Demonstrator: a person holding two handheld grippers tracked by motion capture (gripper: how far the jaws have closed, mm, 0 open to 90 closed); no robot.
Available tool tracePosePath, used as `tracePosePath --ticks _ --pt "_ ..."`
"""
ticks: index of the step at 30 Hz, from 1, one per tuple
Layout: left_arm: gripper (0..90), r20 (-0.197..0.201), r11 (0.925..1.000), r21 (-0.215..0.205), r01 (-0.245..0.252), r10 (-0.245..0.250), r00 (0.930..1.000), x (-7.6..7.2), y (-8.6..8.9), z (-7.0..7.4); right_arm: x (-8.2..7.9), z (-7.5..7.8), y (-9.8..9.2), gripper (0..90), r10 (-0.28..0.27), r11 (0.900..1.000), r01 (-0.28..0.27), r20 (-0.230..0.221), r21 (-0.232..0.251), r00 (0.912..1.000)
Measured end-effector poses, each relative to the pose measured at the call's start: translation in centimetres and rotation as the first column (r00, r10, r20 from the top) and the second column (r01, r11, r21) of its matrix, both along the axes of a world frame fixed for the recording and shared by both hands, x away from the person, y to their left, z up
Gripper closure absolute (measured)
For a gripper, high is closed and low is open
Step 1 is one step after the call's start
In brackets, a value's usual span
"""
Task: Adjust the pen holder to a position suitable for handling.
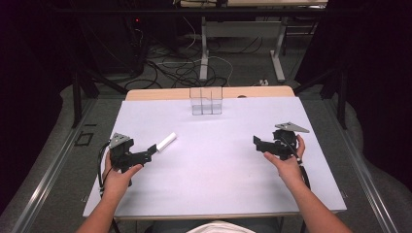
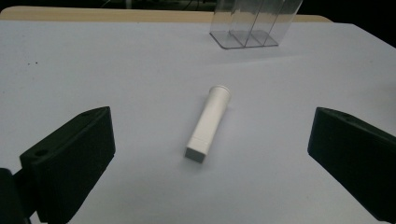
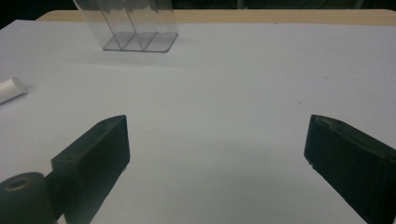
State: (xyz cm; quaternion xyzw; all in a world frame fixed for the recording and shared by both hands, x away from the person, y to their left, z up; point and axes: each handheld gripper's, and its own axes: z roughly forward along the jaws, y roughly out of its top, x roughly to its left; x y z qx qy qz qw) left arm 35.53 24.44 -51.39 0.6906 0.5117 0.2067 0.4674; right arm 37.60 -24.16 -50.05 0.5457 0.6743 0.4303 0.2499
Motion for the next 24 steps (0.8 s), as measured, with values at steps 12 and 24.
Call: tracePosePath --ticks 12,24 --pt "1.5 -0.006 1.0000 -0.004 -0.004 0.004 1.0000 -0.2 0.0 0.1 4.4 3.7 4.7 14.9 0.068 0.997 -0.067 0.043 -0.026 0.9968" --pt "2.3 -0.013 0.9998 -0.013 -0.014 0.014 0.9998 -0.3 0.2 0.2 10.3 6.9 10.1 18.9 0.110 0.991 -0.113 -0.042 -0.071 0.9930"
